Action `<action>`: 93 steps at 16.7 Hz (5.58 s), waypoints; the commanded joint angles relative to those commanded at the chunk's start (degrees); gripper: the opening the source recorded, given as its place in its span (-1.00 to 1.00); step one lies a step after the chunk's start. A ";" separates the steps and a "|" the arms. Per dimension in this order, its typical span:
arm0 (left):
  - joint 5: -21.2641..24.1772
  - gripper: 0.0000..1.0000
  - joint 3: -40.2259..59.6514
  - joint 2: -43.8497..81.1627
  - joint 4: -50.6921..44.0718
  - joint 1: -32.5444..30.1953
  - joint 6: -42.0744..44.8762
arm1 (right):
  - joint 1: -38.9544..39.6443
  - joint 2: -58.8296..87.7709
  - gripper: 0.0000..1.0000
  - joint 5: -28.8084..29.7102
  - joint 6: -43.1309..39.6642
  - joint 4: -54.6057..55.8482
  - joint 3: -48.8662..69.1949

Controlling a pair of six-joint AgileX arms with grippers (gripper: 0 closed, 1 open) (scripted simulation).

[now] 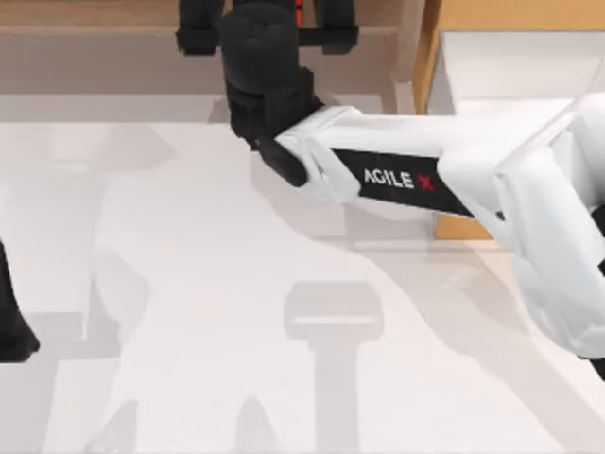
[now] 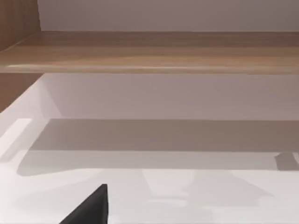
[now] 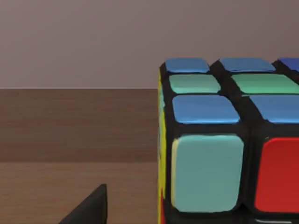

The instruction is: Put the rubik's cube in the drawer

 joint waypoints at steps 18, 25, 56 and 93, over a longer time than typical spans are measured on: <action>0.00 1.00 0.00 0.00 0.00 0.00 0.00 | -0.35 0.77 -0.96 -0.35 0.00 -0.63 1.37; 0.00 1.00 0.00 0.00 0.00 0.00 0.00 | -0.35 0.77 -1.00 -0.35 0.00 -0.63 1.37; 0.00 1.00 0.00 0.00 0.00 0.00 0.00 | 7.47 -19.13 -1.00 -32.37 14.26 -18.31 3.12; 0.00 1.00 0.00 0.00 0.00 0.00 0.00 | -33.78 -5.19 -0.40 -43.54 7.99 -114.93 20.50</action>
